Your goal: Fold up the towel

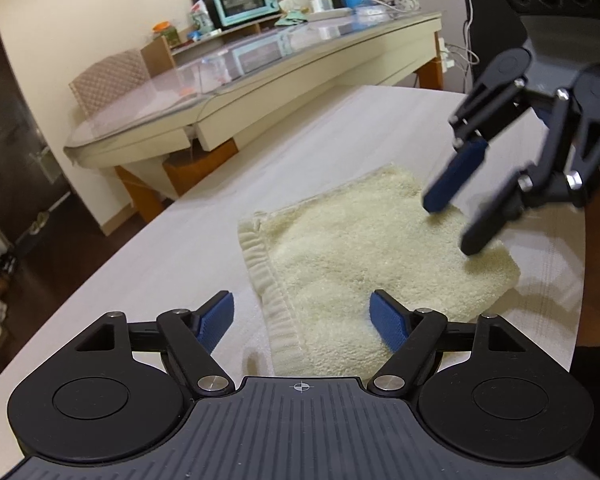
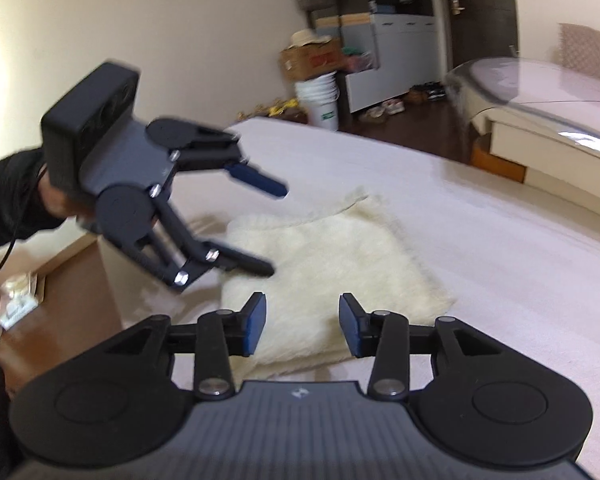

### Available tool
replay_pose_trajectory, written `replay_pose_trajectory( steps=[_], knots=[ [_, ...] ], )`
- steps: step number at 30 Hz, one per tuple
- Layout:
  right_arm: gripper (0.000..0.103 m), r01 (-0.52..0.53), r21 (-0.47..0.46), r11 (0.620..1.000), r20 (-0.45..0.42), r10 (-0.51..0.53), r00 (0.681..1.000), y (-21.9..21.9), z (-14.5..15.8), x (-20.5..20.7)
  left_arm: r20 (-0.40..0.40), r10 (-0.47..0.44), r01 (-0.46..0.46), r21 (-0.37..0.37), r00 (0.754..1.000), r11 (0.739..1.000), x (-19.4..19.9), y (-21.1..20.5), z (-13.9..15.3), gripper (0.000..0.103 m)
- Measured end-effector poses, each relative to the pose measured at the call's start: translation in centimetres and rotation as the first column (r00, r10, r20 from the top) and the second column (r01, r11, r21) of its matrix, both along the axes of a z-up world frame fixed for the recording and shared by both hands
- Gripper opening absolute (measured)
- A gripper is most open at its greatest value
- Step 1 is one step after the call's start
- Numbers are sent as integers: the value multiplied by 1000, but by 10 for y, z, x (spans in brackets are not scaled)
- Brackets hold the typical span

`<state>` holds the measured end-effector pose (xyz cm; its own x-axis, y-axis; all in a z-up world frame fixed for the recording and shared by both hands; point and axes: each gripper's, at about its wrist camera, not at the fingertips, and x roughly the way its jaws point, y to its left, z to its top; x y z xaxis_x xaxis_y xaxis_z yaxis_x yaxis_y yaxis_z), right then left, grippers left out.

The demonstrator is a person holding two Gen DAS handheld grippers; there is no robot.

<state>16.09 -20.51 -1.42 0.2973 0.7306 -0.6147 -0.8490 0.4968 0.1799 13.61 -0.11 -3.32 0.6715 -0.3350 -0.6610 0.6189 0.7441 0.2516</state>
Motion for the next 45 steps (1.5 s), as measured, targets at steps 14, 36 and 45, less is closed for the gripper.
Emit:
replay_pose_trajectory(
  steps=[14, 36, 45],
  knots=[
    [49, -23, 47, 999, -37, 25, 999, -9, -5, 12, 4, 65, -64, -128, 998, 990, -23, -4, 22, 88],
    [60, 81, 64, 995, -1, -81, 997, -30, 4, 21, -8, 120, -120, -154, 993, 981, -51, -18, -2, 91],
    [69, 235, -3, 972, 84, -234, 969, -39, 7, 11, 2, 247, -242, -198, 969, 950, -51, -7, 0, 92]
  ],
)
